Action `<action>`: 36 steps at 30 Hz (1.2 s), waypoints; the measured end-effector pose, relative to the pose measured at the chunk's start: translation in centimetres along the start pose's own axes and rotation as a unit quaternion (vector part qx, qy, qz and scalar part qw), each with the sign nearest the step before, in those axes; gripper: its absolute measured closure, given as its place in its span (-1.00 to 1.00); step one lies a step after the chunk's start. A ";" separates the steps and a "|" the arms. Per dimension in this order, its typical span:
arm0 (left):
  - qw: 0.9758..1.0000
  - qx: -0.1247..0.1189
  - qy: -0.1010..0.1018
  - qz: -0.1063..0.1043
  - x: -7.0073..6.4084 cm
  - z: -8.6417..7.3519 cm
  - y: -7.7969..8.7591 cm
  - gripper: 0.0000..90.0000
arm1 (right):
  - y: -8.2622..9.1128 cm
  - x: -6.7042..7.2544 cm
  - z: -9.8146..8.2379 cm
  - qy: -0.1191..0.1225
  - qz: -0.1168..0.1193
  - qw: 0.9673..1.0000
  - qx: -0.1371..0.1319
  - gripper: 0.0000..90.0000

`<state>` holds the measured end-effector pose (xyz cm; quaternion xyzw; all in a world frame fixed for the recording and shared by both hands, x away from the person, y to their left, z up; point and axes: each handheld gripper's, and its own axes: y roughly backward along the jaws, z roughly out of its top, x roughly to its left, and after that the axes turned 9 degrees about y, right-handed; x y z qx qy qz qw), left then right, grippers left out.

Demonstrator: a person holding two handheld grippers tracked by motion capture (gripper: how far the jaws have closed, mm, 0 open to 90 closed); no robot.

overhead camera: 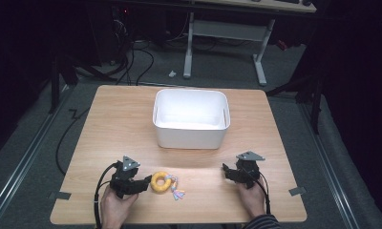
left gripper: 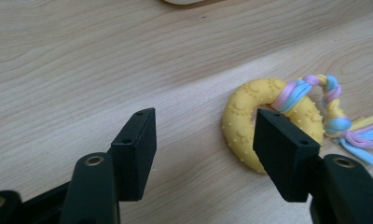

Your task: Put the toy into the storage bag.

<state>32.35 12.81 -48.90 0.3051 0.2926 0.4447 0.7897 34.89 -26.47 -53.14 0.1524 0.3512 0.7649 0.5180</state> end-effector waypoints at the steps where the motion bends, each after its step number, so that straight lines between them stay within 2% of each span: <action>1: 1.000 0.001 -0.002 -0.001 -0.2 0.1 -0.1 -0.10 | 0.0 0.0 0.0 0.000 0.000 1.000 0.000 -0.40; 10: 0.999 0.029 -0.034 -0.005 -1.8 1.1 -1.1 0.01 | 0.0 0.0 0.0 0.001 0.001 1.000 0.000 -0.40; 19: 0.997 0.056 -0.043 -0.001 -2.3 1.5 -2.1 0.07 | 0.0 0.0 0.0 0.002 0.001 1.000 0.000 -0.41; 23: 0.997 0.060 -0.038 -0.004 -2.3 1.6 -2.3 0.09 | 0.0 0.0 0.0 0.002 0.002 1.000 0.000 -0.41; 25: 0.997 0.066 -0.043 0.005 -2.4 1.7 -2.5 0.12 | 0.0 0.0 0.0 0.003 0.002 1.000 0.000 -0.41; 36: 0.995 0.092 -0.047 0.015 -2.7 1.7 -3.5 0.24 | 0.1 0.1 0.0 0.005 0.003 1.000 0.000 -0.41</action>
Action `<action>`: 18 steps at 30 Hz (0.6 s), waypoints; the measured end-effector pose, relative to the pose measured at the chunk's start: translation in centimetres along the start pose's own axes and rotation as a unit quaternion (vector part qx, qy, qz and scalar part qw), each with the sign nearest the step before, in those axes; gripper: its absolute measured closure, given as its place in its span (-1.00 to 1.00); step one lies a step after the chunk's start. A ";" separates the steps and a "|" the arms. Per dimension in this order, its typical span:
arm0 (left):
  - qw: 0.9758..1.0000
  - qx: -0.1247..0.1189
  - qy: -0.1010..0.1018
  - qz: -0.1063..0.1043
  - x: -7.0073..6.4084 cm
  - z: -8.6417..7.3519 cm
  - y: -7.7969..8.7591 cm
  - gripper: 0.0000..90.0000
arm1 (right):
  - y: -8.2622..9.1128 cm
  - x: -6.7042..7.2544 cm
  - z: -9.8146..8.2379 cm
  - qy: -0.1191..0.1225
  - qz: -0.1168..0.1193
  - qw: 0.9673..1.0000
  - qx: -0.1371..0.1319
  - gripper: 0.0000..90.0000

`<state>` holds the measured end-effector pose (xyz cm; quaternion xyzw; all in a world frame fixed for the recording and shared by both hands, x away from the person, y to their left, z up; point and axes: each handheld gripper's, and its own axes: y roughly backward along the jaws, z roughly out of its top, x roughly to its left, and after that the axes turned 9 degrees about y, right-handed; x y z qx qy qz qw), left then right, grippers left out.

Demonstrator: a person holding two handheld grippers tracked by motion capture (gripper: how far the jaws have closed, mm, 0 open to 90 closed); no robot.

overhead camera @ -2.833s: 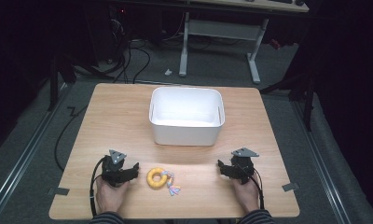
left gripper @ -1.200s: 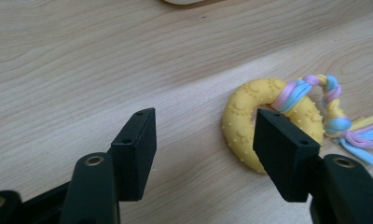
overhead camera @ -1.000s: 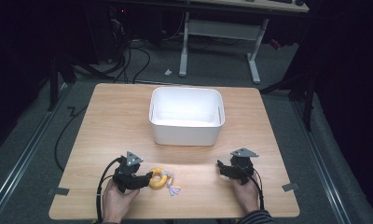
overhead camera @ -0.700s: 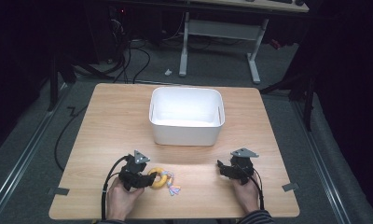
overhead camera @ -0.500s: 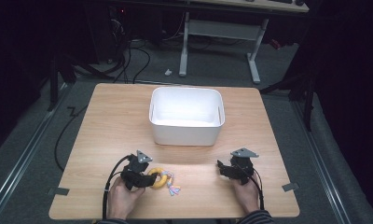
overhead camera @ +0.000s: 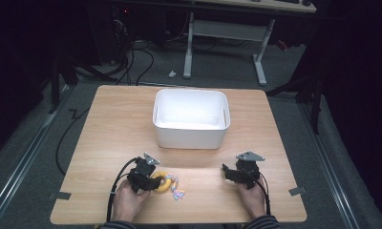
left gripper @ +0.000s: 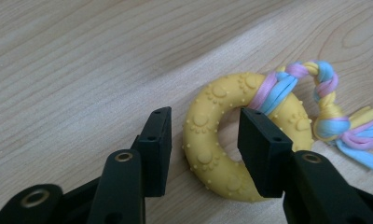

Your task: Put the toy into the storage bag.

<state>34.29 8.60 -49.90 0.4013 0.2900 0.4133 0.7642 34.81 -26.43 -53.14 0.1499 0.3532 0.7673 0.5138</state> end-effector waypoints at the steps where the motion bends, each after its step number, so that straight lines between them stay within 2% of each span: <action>1: 1.000 0.002 0.000 0.001 0.0 0.0 -0.1 0.25 | 0.0 0.0 0.0 0.000 0.000 1.000 0.000 -0.41; 7: 1.000 0.005 0.004 0.002 0.1 0.0 -0.4 0.31 | 0.0 0.0 0.0 0.001 0.000 1.000 -0.001 -0.41; 14: 1.000 0.009 0.004 -0.006 0.1 0.0 -0.5 0.45 | 0.0 0.0 0.0 0.001 0.000 1.000 -0.001 -0.41; 18: 1.000 0.009 0.007 -0.008 0.2 0.0 -0.5 0.46 | 0.0 0.0 0.0 0.001 0.000 1.000 0.000 -0.41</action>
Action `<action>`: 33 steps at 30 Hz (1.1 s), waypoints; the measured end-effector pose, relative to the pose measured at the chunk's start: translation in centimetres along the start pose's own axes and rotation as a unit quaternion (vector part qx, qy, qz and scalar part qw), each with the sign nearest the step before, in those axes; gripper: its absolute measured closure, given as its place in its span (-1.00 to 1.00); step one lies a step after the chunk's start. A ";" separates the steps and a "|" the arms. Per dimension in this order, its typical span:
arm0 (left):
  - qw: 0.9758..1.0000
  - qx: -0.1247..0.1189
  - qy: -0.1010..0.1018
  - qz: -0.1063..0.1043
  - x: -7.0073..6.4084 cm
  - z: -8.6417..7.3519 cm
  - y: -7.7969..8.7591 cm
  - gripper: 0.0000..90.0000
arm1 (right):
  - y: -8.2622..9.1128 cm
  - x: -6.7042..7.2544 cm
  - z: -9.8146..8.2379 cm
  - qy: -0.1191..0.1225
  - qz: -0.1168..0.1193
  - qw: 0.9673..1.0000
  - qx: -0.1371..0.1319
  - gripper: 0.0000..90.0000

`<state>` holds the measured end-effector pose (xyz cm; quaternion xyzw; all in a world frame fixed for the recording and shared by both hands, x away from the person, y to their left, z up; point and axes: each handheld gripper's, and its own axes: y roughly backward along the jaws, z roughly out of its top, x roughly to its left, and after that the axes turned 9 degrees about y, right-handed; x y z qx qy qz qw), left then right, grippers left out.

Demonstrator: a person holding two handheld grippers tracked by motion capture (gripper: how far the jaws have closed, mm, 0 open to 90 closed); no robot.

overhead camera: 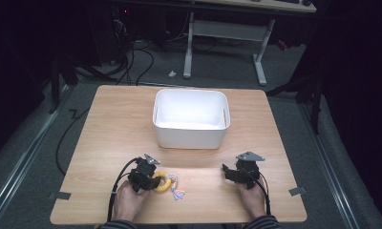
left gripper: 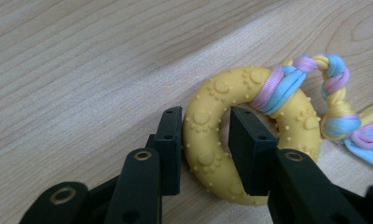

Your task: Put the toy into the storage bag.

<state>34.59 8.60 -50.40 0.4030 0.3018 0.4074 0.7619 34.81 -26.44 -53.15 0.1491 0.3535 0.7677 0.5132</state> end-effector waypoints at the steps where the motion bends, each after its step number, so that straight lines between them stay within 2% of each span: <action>1: 1.000 0.001 0.000 -0.001 0.0 0.0 0.0 0.47 | 0.0 0.0 0.0 0.000 0.000 1.000 0.000 -0.41; 13: 1.000 0.001 -0.002 -0.003 -0.2 0.2 0.3 0.51 | 0.0 0.0 0.0 0.001 0.000 1.000 0.000 -0.41; 19: 1.000 -0.009 -0.014 -0.001 -0.6 0.5 1.2 0.51 | 0.0 0.0 0.0 0.001 0.000 1.000 0.000 -0.41; 26: 1.000 -0.021 -0.016 -0.004 -0.7 1.0 2.5 0.51 | 0.0 0.0 0.0 0.001 0.001 1.000 0.000 -0.41; 33: 0.999 -0.024 -0.028 -0.007 -1.0 1.4 3.8 0.52 | 0.0 0.0 0.0 0.003 0.002 1.000 -0.001 -0.41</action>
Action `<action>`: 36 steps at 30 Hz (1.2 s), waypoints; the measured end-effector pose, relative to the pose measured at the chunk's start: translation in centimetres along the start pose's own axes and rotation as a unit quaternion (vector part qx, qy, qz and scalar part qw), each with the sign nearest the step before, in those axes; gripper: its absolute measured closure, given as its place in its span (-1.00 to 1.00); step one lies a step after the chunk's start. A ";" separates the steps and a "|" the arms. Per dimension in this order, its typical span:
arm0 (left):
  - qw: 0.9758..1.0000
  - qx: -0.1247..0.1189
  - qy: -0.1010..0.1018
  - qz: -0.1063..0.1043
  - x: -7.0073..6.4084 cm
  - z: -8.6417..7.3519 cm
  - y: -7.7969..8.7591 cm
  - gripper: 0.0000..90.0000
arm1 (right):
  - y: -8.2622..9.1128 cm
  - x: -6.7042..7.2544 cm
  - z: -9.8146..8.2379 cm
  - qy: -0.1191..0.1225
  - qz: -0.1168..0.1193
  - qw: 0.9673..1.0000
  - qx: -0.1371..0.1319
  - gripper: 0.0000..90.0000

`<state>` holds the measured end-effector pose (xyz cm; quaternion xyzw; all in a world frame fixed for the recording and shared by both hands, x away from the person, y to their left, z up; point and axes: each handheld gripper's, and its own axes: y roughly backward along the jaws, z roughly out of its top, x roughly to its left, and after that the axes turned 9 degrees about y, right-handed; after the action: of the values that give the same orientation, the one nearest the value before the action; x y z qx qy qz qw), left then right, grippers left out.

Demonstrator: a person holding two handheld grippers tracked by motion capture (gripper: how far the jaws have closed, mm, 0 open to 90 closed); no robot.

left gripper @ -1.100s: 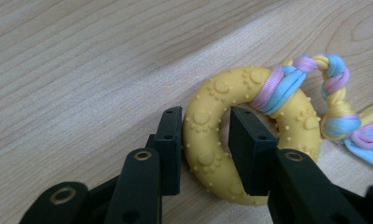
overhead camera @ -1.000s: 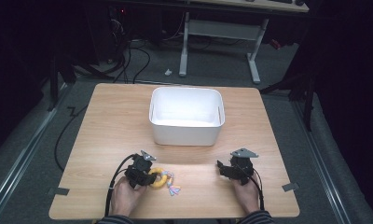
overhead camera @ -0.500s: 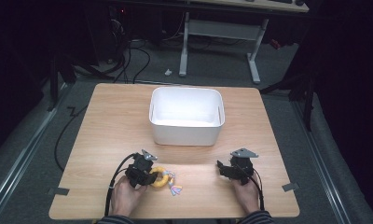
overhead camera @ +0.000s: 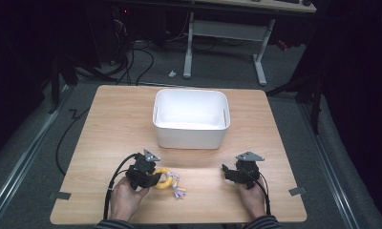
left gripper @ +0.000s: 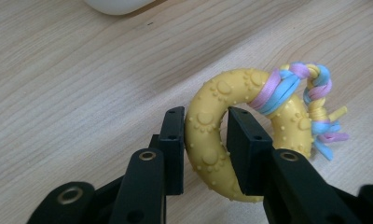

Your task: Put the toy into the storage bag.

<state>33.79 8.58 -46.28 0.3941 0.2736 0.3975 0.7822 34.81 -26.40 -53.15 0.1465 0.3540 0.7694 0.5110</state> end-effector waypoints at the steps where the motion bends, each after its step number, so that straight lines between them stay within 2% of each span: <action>1: 1.000 -0.001 -0.001 0.001 0.0 0.1 0.2 0.52 | 0.0 0.0 0.0 0.000 0.000 1.000 0.000 -0.41; 3: 1.000 -0.004 0.001 -0.004 -0.1 0.2 0.6 0.53 | 0.0 0.0 0.0 0.000 0.001 1.000 0.000 -0.41; 9: 1.000 -0.010 -0.011 0.000 -0.5 0.9 1.6 0.53 | 0.0 0.1 0.0 0.002 0.003 1.000 0.000 -0.41; 15: 1.000 -0.020 -0.015 -0.008 -0.6 1.7 2.4 0.54 | 0.0 0.1 0.0 0.001 0.003 1.000 0.000 -0.41; 22: 0.999 -0.043 -0.015 -0.016 -0.7 2.8 4.2 0.57 | 0.0 0.1 0.0 0.002 0.003 1.000 0.000 -0.41; 36: 0.998 -0.054 -0.031 -0.027 -1.3 4.9 5.7 0.58 | 0.0 0.1 0.0 0.002 0.004 1.000 0.000 -0.42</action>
<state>34.40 7.68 -38.73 0.3557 0.2376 0.3784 0.8209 34.75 -26.33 -53.15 0.1458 0.3544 0.7717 0.5076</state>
